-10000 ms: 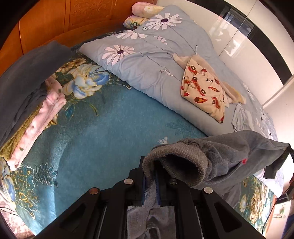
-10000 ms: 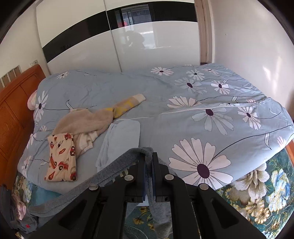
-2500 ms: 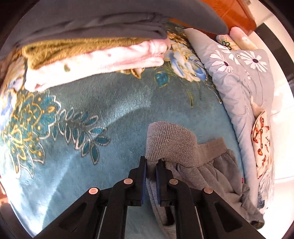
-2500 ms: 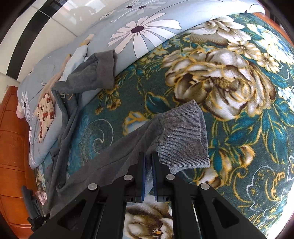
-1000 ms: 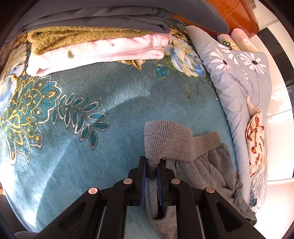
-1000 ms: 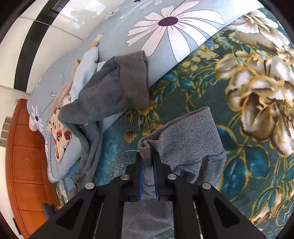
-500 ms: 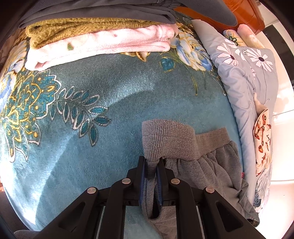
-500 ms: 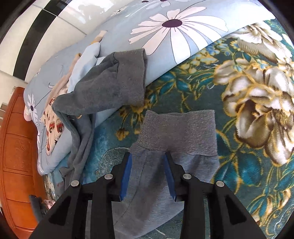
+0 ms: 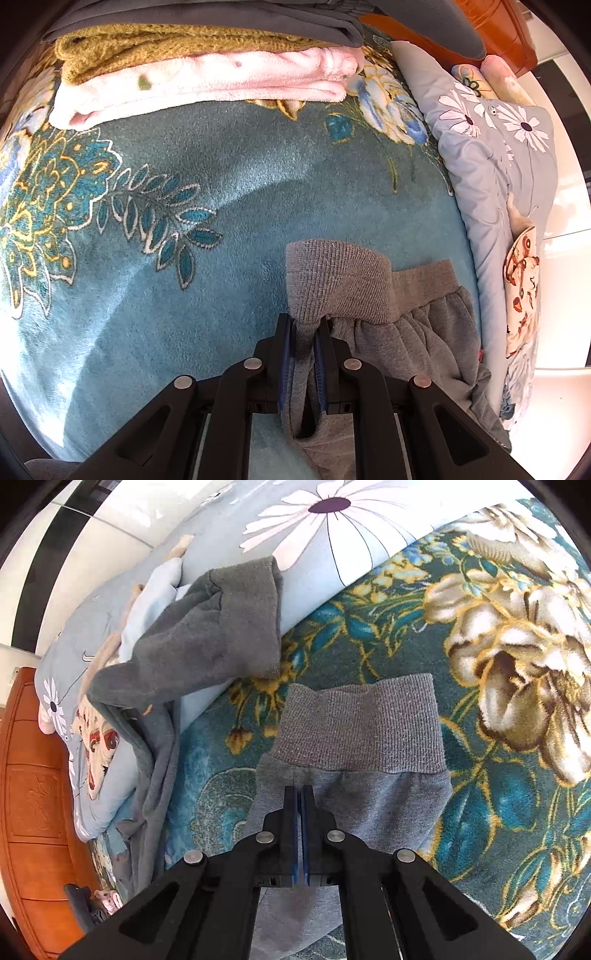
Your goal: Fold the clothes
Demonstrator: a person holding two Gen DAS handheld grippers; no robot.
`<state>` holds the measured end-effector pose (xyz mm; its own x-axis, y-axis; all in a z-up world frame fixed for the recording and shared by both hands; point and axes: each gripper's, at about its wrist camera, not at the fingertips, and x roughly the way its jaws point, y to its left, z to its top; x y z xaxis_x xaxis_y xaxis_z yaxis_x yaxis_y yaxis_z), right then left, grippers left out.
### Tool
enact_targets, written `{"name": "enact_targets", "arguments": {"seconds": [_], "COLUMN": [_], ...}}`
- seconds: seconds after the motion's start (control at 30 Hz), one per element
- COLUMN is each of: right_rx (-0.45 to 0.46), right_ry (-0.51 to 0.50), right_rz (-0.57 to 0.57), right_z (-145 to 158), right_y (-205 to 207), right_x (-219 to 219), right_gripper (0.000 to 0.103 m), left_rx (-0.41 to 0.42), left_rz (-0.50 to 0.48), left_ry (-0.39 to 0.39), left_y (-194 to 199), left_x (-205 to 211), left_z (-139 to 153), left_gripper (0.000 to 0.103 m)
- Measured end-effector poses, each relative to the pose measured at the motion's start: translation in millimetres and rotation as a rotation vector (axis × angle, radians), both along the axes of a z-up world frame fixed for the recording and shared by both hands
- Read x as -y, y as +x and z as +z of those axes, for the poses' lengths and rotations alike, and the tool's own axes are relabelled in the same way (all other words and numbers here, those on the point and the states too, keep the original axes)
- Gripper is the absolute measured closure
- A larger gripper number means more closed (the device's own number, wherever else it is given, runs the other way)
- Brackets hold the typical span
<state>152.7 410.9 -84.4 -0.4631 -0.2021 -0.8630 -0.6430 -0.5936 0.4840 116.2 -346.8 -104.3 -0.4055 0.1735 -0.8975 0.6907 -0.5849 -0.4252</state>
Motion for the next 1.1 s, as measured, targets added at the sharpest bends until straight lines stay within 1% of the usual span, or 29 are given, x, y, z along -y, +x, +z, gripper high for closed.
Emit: {"name": "enact_targets", "arguments": {"seconds": [0.13, 0.2, 0.27, 0.33, 0.43, 0.5, 0.53, 0.63, 0.67, 0.73, 0.8, 0.9, 0.93, 0.97, 1.0, 1.07, 1.1], "right_rx": [-0.088, -0.177, -0.297, -0.367, -0.337, -0.227, -0.173, -0.045, -0.024, -0.012, -0.035, -0.140, -0.193, -0.224, -0.214, -0.118, -0.085], "right_ry": [0.005, 0.003, 0.011, 0.053, 0.108, 0.060, 0.032, -0.050, -0.071, -0.084, -0.080, -0.057, -0.031, 0.012, 0.051, 0.077, 0.077], "right_rz": [0.004, -0.011, -0.007, 0.001, -0.036, -0.096, -0.140, -0.240, -0.261, -0.270, -0.261, -0.216, -0.201, -0.185, -0.173, -0.173, -0.180], "right_z": [35.9, 65.3, 98.9, 126.8, 123.9, 85.8, 61.5, 0.5, -11.3, -19.2, -12.2, 25.4, 42.1, 55.8, 64.4, 55.3, 46.5], "right_y": [8.0, 17.2, 34.8, 58.6, 101.2, 127.8, 141.5, 178.8, 189.0, 194.0, 190.6, 184.4, 185.3, 187.8, 190.1, 200.9, 207.9], "right_x": [-9.8, -15.5, -15.9, -17.0, -21.0, -31.1, -34.3, -38.4, -38.4, -38.2, -41.9, -43.2, -44.0, -45.9, -47.7, -55.9, -58.4], "right_gripper": [0.102, 0.102, 0.102, 0.102, 0.102, 0.102, 0.102, 0.102, 0.102, 0.102, 0.102, 0.102, 0.103, 0.103, 0.103, 0.103, 0.103], "left_rx": [-0.030, -0.075, -0.105, -0.098, -0.073, -0.057, -0.048, -0.023, -0.015, -0.019, -0.038, -0.092, -0.111, -0.105, -0.072, -0.018, -0.009], "left_rz": [0.004, 0.010, 0.020, 0.011, -0.015, -0.032, -0.041, -0.066, -0.075, -0.080, -0.084, -0.056, -0.044, -0.039, -0.041, -0.047, -0.054], "left_ry": [0.017, 0.036, 0.067, 0.069, 0.057, 0.049, 0.044, 0.032, 0.028, 0.022, 0.005, -0.030, -0.043, -0.044, -0.035, -0.024, -0.031], "left_y": [2.7, 5.9, 8.6, 7.7, 4.5, 2.4, 1.3, -1.8, -2.9, -2.5, -1.1, 4.2, 6.2, 6.4, 4.6, 1.4, 0.3], "left_x": [1.8, 4.3, 7.3, 5.9, 1.5, -1.5, -2.9, -7.4, -8.8, -9.3, -9.6, -5.7, -4.1, -3.4, -3.6, -4.9, -6.8], "left_z": [4.6, 10.2, 12.3, 11.6, 9.7, 8.4, 7.8, 6.0, 5.3, 6.4, 10.8, 22.0, 26.1, 25.4, 19.9, 11.1, 10.4], "left_gripper": [0.089, 0.089, 0.089, 0.089, 0.089, 0.089, 0.089, 0.089, 0.089, 0.090, 0.092, 0.093, 0.093, 0.093, 0.093, 0.093, 0.093]}}
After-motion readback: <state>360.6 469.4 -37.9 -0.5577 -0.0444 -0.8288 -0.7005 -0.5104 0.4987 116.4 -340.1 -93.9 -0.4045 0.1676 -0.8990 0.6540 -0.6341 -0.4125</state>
